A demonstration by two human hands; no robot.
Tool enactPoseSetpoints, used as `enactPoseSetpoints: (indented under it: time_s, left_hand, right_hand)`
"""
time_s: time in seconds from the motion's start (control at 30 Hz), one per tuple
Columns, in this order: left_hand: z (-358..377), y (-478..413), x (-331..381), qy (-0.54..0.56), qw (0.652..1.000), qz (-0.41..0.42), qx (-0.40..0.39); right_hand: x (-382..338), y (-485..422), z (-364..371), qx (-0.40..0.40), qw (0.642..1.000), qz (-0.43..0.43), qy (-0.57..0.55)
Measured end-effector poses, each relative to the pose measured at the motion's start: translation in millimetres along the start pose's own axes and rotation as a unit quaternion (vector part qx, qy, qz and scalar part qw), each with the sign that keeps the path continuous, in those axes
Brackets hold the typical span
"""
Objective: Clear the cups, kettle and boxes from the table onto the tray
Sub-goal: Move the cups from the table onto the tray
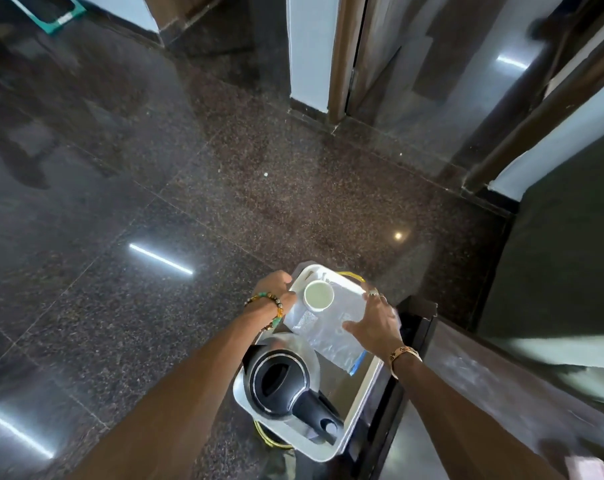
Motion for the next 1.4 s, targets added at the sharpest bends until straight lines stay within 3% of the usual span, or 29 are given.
enactPoseSetpoints:
  time_s: [0.3,0.57,0.73,1.03,1.4]
  left_hand:
    - [-25,153,75,-0.019,0.991,0.118,0.057]
    - [2,283,145,-0.031,0.965,0.25,0.074]
    - [34,332,183,-0.061,0.94,0.328,0.068]
    - [110,416,206,-0.078,0.9,0.426,0.048]
    - [268,561,240,-0.152,0.838,0.519,-0.072]
  right_hand:
    - [-22,113,-122,0.115,0.989,-0.084,-0.04]
    - [-10,218,-215,0.207,0.969,-0.134,-0.012]
    - [38,281,-253,0.257,0.963,-0.075,-0.003]
    - [106,415,-245,0.34,0.94,0.031,-0.018]
    - [241,610,-255,0.492,0.854,0.168,-0.02]
Point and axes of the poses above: each hand's wrist, its own y-axis away from the middle knuckle, its own z-axis out of the palm, x = y × z, the point moved 8 cm from there along -y, towards the middle knuckle, and after that the axes turned 7 degrees about -z, right-handed, at the moved point
